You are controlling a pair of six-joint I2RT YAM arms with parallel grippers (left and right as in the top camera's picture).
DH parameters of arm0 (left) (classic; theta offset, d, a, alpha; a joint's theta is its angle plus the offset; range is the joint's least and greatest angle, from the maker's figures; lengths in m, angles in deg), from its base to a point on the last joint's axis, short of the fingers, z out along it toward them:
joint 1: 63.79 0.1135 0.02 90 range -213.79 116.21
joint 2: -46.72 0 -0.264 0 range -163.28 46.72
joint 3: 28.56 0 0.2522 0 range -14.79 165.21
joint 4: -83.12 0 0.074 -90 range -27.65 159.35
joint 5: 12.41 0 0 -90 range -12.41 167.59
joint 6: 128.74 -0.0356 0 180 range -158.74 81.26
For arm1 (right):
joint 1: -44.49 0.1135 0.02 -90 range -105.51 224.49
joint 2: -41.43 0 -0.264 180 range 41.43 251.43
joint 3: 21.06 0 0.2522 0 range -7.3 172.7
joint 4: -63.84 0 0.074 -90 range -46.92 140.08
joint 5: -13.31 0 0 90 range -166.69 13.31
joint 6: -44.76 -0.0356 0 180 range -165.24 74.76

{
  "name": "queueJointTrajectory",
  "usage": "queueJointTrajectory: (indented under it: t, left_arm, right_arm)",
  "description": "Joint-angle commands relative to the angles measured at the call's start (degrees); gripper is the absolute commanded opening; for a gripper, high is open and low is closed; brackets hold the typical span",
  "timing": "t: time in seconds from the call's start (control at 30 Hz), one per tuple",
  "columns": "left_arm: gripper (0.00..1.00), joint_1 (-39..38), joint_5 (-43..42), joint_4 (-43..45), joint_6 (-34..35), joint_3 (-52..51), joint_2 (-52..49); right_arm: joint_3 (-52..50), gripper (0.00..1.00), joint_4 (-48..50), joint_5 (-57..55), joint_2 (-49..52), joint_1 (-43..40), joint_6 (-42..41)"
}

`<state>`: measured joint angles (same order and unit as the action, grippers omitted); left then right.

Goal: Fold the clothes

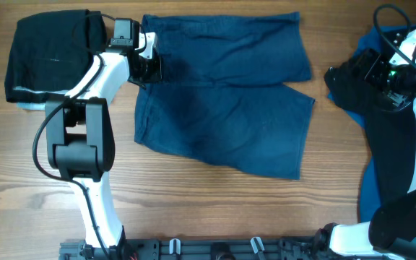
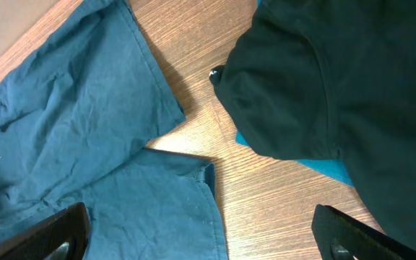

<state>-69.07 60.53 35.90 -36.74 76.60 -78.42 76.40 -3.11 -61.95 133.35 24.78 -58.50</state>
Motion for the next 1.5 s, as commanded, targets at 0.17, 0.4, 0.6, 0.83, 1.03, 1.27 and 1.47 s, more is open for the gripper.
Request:
queueJointTrajectory:
  t: [0.17, 0.4, 0.6, 0.83, 1.03, 1.27, 1.47]
  left_arm:
    - [0.04, -0.15, 3.17, -0.68, -0.26, -0.31, 2.47]
    - [0.04, 0.2, 11.78, -5.42, 8.44, -0.31, 10.62]
    - [0.04, 0.2, 17.31, -6.05, 15.5, -0.81, 7.89]
    - [0.04, 0.28, 18.67, -7.72, 16.87, -0.96, 3.41]
    - [0.04, 0.31, 17.92, -11.15, 18.51, -0.96, 12.76]
    - [0.04, 3.32, 17.77, -19.67, 21.05, -0.96, 16.06]
    - [0.55, 7.5, 17.57, -21.24, 21.2, -0.96, 16.06]
  right_arm:
    - [-0.33, 1.0, 0.02, -0.59, 0.5, -0.02, -0.39]
    - [-0.33, 1.0, 0.02, -0.59, 0.5, -0.02, -0.42]
    - [-0.33, 1.0, 0.0, -0.59, 0.5, -0.02, -0.42]
    - [-0.33, 1.0, 0.0, -0.59, 0.5, -0.02, -0.42]
    - [-0.33, 1.0, 0.0, -0.59, 0.5, -0.02, -0.44]
    - [-0.33, 1.0, 3.37, -1.81, 0.5, -0.26, -3.76]
    - [-0.92, 0.45, 3.67, 5.88, 1.55, 1.2, 2.78]
